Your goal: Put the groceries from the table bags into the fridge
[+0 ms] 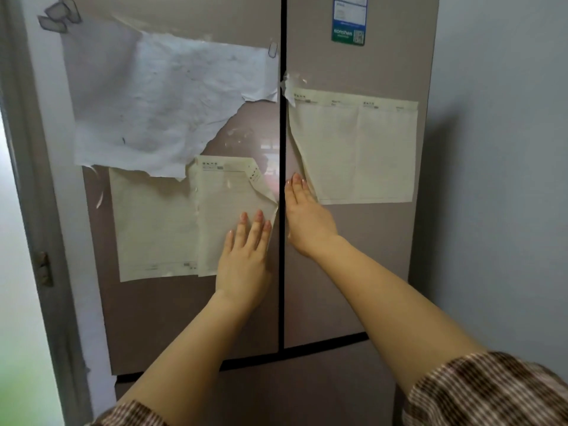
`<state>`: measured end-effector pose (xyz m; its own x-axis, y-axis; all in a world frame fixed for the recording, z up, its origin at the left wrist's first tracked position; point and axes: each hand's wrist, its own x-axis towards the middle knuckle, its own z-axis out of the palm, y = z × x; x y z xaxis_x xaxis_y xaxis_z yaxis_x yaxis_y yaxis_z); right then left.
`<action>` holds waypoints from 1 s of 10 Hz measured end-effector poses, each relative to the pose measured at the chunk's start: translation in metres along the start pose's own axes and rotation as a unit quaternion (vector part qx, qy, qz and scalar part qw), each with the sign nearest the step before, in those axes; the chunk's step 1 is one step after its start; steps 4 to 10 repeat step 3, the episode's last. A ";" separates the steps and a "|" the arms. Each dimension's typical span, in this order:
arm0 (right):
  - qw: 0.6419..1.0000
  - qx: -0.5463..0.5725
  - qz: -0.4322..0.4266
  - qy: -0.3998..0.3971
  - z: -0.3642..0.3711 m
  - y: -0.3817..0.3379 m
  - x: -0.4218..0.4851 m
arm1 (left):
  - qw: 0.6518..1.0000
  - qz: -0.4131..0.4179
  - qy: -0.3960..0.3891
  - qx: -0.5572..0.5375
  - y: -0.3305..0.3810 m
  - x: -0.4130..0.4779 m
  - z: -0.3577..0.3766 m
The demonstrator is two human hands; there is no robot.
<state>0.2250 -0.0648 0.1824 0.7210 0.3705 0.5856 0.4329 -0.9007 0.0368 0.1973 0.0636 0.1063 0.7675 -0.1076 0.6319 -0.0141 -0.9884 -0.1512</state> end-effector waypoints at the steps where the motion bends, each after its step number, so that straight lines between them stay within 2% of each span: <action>1: 0.995 0.100 0.000 -0.009 -0.010 0.003 -0.005 | 1.000 0.000 -0.007 0.000 0.002 0.000 -0.002; 2: 0.950 0.310 0.024 0.009 -0.007 0.005 -0.020 | 1.000 0.001 0.008 0.001 0.004 -0.003 0.002; 3: 0.871 0.475 0.064 0.104 -0.019 0.011 -0.051 | 0.999 -0.017 0.008 -0.035 0.006 -0.005 0.012; 10: 0.871 0.475 0.064 0.104 -0.019 0.011 -0.051 | 0.999 -0.017 0.008 -0.035 0.006 -0.005 0.012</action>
